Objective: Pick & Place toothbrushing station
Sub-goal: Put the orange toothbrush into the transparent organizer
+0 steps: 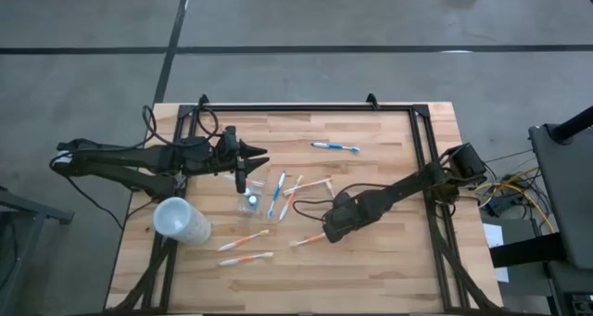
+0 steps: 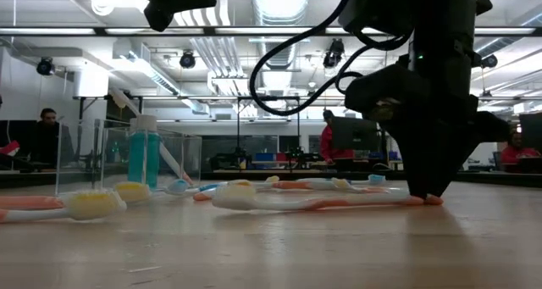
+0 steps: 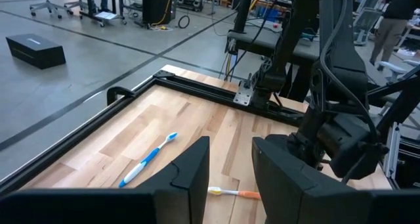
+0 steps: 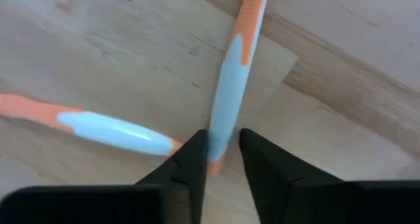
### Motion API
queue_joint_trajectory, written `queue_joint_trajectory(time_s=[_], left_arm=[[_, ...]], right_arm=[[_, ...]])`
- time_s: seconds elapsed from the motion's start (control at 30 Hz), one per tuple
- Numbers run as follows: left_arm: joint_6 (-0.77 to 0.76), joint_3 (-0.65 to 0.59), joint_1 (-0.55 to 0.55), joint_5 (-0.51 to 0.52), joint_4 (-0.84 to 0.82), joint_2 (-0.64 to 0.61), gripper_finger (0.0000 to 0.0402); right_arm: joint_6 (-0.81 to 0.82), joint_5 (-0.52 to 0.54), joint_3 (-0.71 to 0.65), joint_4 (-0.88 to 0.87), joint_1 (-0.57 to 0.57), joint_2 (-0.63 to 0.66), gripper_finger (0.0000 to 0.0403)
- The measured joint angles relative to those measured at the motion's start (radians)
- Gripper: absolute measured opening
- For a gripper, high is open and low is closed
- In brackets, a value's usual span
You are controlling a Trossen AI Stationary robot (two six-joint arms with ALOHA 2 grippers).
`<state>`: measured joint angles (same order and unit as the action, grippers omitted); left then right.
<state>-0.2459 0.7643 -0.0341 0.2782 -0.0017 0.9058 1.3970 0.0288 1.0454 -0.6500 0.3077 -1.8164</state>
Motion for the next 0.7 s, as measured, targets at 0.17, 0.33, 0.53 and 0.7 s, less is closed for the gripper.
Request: queue_joint_trajectory(time_s=[0.17,0.33,0.53,0.7], left_arm=[[0.000,0.000,0.000,0.000,0.000,0.000,0.0120],[0.000,0.000,0.000,0.000,0.000,0.000,0.0120],[0.000,0.000,0.000,0.000,0.000,0.000,0.0120],[-0.001,0.000,0.000,0.000,0.000,0.000,0.0120]], right_arm=[[-0.008,0.000,-0.005,-0.005,0.000,0.001,0.0025],[-0.017,0.000,-0.011,-0.004,0.000,0.002,0.0018],[-0.061,0.007,-0.002,-0.006,0.001,0.001,0.0015],[-0.117,0.046,0.027,-0.013,0.002,-0.002,0.0014]])
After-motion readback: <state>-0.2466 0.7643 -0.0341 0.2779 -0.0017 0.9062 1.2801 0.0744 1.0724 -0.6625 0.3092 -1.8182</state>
